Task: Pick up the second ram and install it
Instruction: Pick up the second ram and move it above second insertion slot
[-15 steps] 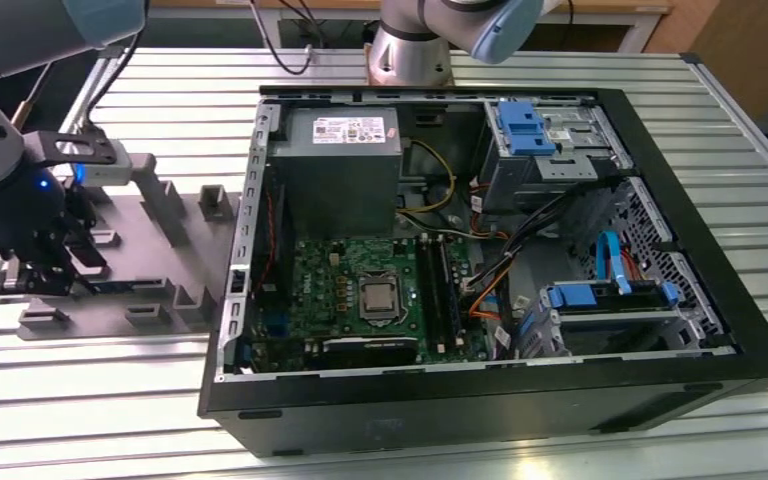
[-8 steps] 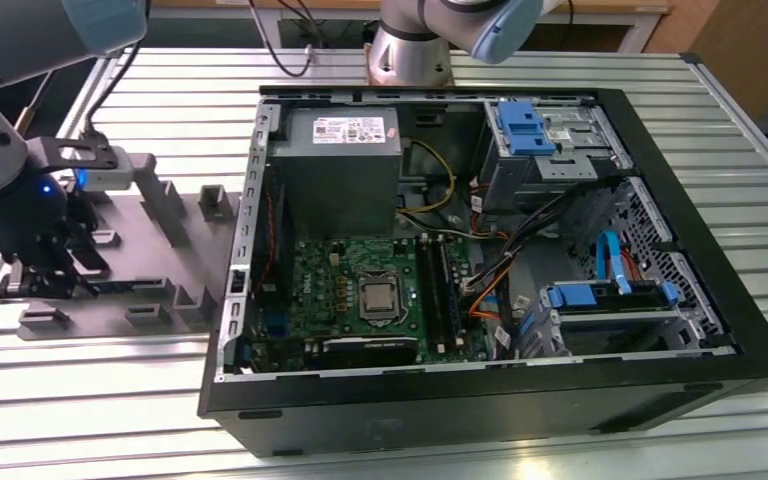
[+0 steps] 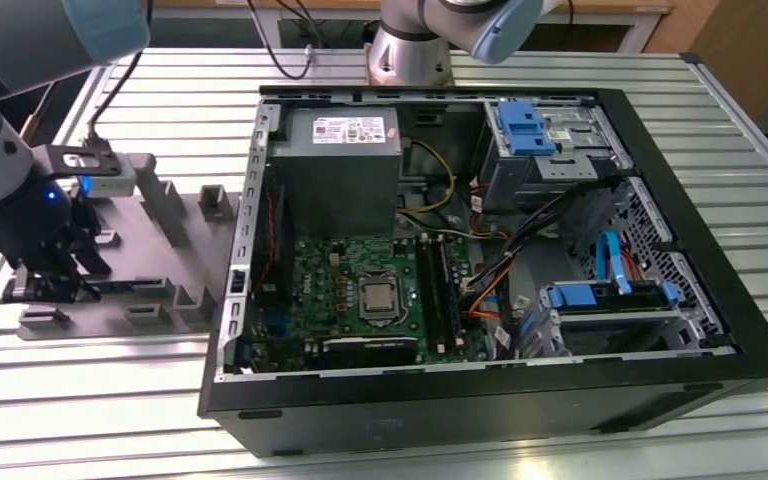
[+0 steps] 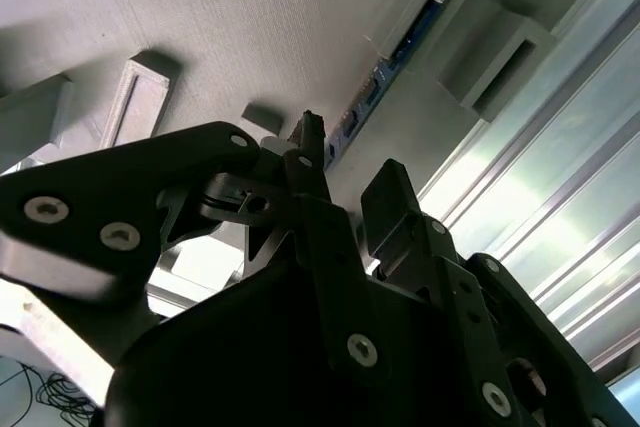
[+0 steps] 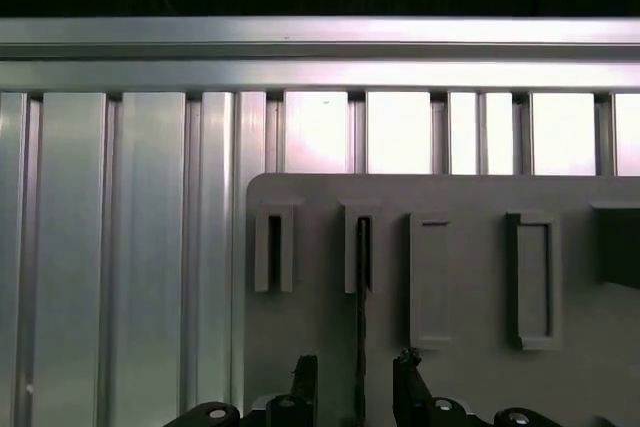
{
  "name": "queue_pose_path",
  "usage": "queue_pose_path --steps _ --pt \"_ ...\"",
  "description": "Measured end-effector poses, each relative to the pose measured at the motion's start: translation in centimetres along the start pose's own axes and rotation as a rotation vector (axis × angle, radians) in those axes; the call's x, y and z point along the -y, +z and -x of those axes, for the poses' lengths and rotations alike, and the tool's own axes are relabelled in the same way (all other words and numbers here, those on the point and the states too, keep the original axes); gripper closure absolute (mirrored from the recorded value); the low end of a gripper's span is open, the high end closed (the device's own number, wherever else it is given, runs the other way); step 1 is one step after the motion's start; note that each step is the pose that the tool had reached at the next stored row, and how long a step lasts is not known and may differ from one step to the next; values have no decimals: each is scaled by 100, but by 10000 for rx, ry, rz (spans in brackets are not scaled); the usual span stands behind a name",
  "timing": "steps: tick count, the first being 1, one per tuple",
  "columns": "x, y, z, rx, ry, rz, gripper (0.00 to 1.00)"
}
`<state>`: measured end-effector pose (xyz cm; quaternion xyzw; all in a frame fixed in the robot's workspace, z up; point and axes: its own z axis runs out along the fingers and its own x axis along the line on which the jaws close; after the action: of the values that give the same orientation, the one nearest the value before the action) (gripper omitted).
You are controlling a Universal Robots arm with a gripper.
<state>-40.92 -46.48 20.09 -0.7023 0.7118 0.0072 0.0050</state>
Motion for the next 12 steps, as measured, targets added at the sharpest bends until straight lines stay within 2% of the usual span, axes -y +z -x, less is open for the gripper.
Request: queue_pose_path --steps 6,7,12 --pt "-2 11 0 1 0 -1 59" --pt "-2 11 0 1 0 -1 65" --pt "-3 36 2 3 1 -1 65"
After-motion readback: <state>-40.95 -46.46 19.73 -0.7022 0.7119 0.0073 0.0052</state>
